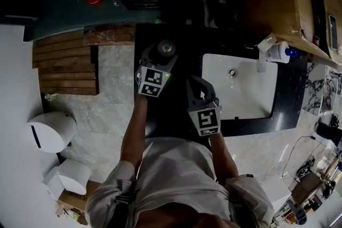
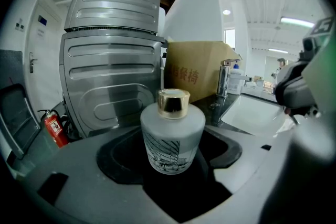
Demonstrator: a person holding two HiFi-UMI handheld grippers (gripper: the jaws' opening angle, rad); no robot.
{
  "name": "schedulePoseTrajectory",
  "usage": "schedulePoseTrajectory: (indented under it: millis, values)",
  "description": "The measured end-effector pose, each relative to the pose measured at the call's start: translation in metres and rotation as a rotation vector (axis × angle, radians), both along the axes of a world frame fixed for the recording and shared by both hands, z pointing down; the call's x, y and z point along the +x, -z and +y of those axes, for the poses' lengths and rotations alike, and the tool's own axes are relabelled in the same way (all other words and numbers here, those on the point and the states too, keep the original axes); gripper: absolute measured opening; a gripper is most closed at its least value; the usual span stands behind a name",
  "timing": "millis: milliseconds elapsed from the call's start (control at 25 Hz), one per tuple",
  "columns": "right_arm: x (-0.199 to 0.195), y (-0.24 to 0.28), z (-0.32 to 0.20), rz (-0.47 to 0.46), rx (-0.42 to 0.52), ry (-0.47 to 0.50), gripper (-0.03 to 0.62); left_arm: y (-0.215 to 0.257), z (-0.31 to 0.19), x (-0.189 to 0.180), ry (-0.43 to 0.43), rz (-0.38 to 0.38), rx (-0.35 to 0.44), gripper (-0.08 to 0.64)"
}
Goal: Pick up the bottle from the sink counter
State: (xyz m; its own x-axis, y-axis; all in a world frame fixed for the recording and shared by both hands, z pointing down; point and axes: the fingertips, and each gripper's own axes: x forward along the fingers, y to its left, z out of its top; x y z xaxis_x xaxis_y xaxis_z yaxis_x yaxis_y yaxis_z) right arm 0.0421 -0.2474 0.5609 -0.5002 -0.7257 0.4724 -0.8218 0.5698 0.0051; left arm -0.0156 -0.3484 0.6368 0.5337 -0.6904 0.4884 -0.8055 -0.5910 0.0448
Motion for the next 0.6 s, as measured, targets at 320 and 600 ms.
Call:
schedulePoseTrajectory:
  millis: [320, 600]
  values:
    - [0.007, 0.004, 0.003, 0.002, 0.008, -0.014, -0.008, -0.001, 0.006, 0.001, 0.023, 0.004, 0.004, 0.318]
    - [0.011, 0.008, 0.010, 0.008, 0.022, -0.024, -0.008, 0.005, 0.017, 0.006, 0.020, 0.031, -0.001, 0.318]
